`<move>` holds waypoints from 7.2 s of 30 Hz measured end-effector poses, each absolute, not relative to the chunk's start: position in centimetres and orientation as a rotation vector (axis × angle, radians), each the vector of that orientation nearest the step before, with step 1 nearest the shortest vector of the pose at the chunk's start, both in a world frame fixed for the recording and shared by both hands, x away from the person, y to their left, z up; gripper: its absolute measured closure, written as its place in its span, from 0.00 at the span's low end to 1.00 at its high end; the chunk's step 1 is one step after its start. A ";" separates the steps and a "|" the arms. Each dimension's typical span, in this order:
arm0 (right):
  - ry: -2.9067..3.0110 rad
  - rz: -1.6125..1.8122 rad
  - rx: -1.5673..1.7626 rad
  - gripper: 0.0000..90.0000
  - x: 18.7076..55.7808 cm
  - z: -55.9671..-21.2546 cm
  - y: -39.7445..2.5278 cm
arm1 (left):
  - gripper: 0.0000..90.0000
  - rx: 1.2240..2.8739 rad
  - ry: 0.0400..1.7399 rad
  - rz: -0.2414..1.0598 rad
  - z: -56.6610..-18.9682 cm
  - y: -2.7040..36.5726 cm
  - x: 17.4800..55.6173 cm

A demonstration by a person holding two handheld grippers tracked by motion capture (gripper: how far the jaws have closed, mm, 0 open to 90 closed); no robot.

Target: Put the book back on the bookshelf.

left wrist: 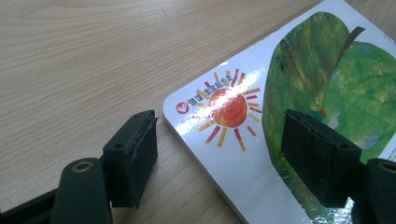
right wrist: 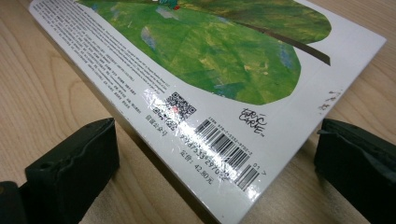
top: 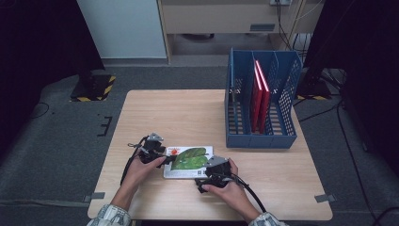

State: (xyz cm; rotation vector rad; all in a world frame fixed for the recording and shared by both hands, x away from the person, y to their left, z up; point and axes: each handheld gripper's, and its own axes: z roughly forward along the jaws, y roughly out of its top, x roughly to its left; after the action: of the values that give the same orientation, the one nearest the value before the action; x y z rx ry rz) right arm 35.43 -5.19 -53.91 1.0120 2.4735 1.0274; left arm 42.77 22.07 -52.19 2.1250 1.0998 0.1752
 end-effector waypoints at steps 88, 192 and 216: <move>2.370 1.023 1.189 0.01 35.5 -53.8 -4.1 | 0.25 2.037 1.127 0.200 -49.7 21.2 43.3; 2.385 1.246 1.249 0.03 39.3 -53.5 -6.0 | 0.21 2.085 1.001 0.048 -52.0 21.5 40.7; 2.401 1.211 1.229 0.02 39.4 -53.3 -6.4 | 0.23 2.100 0.970 0.021 -52.0 20.9 40.4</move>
State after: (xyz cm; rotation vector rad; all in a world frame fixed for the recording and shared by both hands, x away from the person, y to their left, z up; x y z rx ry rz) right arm 39.36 -6.38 -53.27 1.2286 2.4007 1.2112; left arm 40.44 20.86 -51.96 2.0995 0.9703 0.0207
